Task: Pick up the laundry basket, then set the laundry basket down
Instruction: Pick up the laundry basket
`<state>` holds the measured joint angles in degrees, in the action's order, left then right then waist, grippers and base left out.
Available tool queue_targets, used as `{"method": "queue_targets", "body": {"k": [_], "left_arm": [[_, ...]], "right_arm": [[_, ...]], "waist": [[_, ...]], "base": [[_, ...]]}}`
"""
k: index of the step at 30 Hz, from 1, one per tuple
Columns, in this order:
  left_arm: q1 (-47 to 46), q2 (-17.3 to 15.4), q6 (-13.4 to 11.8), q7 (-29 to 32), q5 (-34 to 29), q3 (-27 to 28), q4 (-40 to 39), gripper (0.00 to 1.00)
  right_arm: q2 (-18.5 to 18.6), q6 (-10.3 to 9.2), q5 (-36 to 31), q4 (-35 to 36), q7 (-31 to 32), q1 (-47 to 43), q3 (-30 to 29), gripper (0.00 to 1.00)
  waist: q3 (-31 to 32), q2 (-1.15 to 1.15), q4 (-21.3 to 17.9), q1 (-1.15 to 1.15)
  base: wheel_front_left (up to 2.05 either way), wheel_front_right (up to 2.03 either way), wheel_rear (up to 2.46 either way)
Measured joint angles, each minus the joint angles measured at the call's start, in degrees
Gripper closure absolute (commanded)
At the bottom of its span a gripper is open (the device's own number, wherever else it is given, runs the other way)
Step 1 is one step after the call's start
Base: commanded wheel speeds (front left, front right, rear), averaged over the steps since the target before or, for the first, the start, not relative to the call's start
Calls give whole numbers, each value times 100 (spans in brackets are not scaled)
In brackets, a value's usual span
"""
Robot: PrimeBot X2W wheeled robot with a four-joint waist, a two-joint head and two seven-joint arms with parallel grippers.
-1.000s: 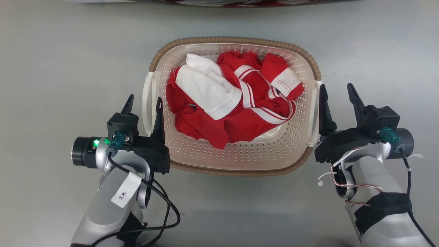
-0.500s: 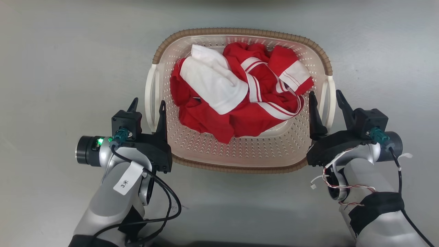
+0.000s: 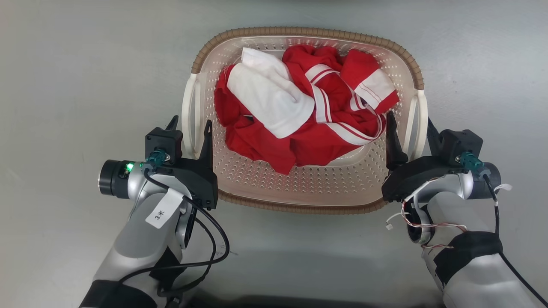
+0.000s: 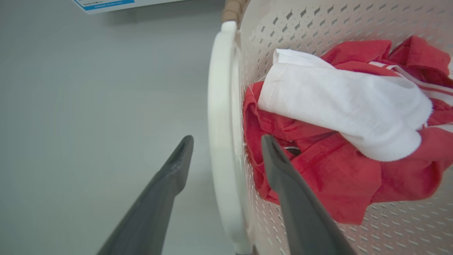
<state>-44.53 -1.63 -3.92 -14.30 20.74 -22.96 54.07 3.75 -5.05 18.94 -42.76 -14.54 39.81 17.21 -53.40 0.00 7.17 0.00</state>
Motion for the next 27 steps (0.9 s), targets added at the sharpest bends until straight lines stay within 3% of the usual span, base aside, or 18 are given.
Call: {"method": "queue_targets", "body": {"k": [16,17,20,21,22,23,25,27], "left_arm": [[-243,1,38,-1,348,-433,280,0],[-253,0,38,-1,352,-474,291,0],[-338,2,38,-1,393,-553,325,0],[-360,2,38,-1,399,-565,334,13],[-371,2,38,-1,400,-580,352,33],[-375,2,38,-1,403,-597,379,57],[-376,-1,27,-1,442,-637,438,100],[-376,-48,25,-2,469,-677,479,100]], "right_arm": [[4,-70,291,-232,-1,199,259,0],[4,-83,299,-237,-1,202,277,4],[4,-102,349,-256,-1,220,323,38],[4,-105,356,-263,-2,233,335,51],[4,-107,377,-279,-14,255,348,56],[5,-108,380,-292,-16,286,361,69],[11,-108,378,-311,-16,337,399,100],[16,-135,372,-356,-16,375,427,100]], "waist": [[-93,0,-3,0],[-97,0,-6,0],[-109,0,-15,0],[-112,0,-18,0],[-114,0,-20,0],[-115,0,-22,0],[-116,0,-26,0],[-110,0,-33,0]], "base": [[0,0,0],[0,0,0],[0,0,0],[0,0,0],[0,0,0],[0,0,0],[0,0,0],[0,0,0]]}}
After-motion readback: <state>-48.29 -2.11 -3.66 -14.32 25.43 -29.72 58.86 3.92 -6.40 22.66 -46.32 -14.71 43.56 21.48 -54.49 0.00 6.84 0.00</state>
